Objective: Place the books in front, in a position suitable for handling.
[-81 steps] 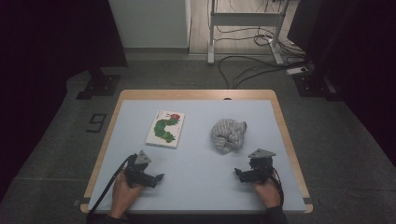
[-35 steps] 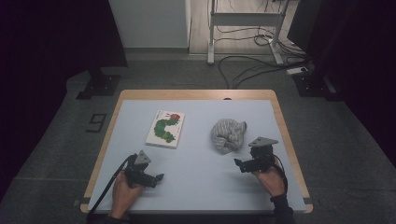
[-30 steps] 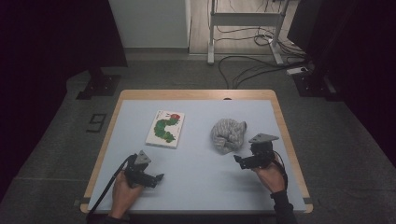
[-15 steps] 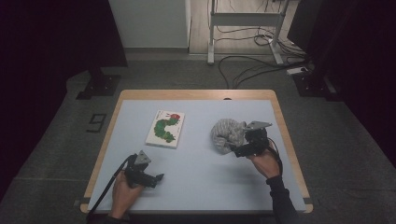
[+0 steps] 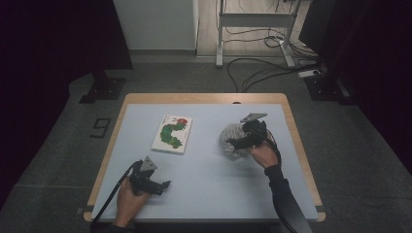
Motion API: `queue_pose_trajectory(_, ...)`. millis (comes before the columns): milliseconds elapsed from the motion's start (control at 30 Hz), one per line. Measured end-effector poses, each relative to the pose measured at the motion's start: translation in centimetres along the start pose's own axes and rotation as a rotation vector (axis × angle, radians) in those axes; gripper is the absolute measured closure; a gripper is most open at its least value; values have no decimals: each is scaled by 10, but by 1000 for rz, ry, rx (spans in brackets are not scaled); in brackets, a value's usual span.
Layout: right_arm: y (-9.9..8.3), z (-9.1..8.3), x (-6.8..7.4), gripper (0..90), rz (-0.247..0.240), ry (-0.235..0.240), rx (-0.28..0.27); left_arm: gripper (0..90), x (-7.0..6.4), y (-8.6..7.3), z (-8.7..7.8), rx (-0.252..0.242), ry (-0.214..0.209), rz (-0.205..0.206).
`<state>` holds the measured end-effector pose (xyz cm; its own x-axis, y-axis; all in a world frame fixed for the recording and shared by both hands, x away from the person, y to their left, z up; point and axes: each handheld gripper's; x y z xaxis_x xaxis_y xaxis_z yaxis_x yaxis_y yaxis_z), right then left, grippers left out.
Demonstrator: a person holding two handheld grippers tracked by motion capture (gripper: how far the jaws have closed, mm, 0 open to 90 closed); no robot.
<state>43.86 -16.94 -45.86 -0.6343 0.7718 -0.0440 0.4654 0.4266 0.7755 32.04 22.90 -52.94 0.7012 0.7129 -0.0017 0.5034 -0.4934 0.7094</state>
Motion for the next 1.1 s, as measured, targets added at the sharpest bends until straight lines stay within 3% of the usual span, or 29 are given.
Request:
queue_pose_trajectory(167, 2, 14, -5, 0, 3, -13, 12, 0, 0, 0, 0, 0, 0, 0)
queue_pose_trajectory(300, -4, 34, -8, 0, 11, 3, 66, 0, 0, 0, 0, 0, 1, 0)
queue_pose_trajectory(433, -10, 43, -10, 0, 23, 22, 82, 0, 0, 0, 0, 0, 1, 0)
queue_pose_trajectory(467, -13, 47, -11, 0, 34, 47, 81, 0, 0, 0, 0, 0, 1, 0)
queue_pose_trajectory(533, -14, 49, -10, 0, 31, 58, 86, 0, 0, 0, 0, 0, 1, 0)
queue_pose_trajectory(667, -19, 61, -1, 0, -20, 97, 138, 0, 0, 0, 0, 0, 0, 0)
queue_pose_trajectory(867, -21, 68, 2, 14, -11, 81, 149, 0, 0, 0, 0, 0, 1, 0)
queue_pose_trajectory(900, -21, 67, 1, 80, 0, 71, 154, 0, 0, 0, 0, 0, 1, 0)
queue_pose_trajectory(967, -20, 67, 1, 122, 7, 62, 153, 0, 0, 0, 0, 0, 1, 0)
queue_pose_trajectory(1000, -20, 64, -1, 212, 29, 45, 156, 0, 0, 0, 0, 0, 1, 0)
queue_pose_trajectory(1033, -20, 64, -1, 212, 29, 45, 156, 0, 0, 0, 0, 0, 1, 0)
queue_pose_trajectory(1100, -20, 62, -1, 303, 35, 51, 156, 0, 0, 0, 0, 0, 1, 0)
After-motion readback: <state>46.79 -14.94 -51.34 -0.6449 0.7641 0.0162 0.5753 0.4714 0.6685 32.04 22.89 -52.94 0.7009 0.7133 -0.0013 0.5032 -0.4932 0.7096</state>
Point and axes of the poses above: each handheld gripper's, and its own axes: z roughly forward along the jaws, y roughly out of its top, x roughly to its left, and after that the axes turned 4 degrees about -x, right-handed
